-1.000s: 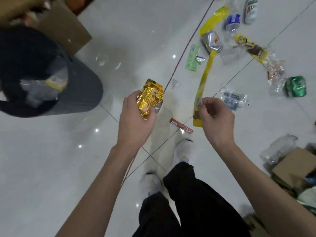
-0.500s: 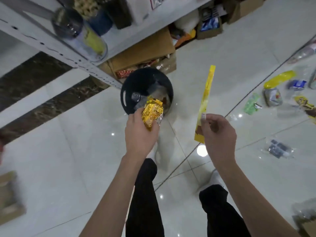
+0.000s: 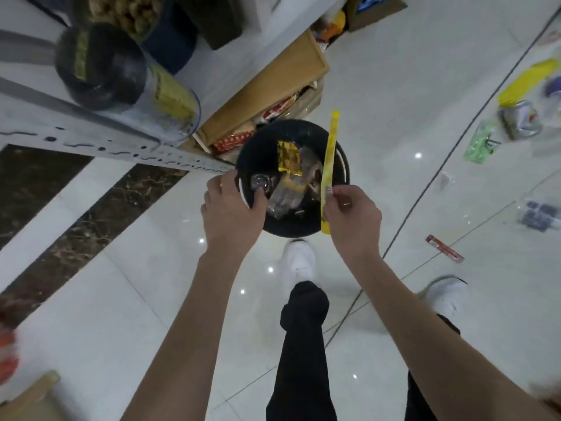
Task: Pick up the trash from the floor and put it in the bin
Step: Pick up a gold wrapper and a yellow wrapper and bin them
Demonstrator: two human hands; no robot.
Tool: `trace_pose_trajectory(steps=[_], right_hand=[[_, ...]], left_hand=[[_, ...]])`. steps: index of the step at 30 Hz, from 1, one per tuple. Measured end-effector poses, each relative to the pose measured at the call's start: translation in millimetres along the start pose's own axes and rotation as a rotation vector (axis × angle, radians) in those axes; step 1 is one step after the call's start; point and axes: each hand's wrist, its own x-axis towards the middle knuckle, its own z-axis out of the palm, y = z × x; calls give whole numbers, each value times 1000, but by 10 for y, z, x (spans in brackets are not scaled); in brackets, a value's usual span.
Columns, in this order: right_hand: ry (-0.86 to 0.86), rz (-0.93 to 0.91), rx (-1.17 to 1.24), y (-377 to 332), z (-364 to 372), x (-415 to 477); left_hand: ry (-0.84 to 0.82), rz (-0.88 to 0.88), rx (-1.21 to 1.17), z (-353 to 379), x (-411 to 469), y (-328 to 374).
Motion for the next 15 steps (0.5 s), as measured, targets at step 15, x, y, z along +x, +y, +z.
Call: trace_pose_trajectory(steps=[15], right_hand=[[-12,-82,6,40,2,5]], left_hand=[[-36,18,-129,-79,-126,135]])
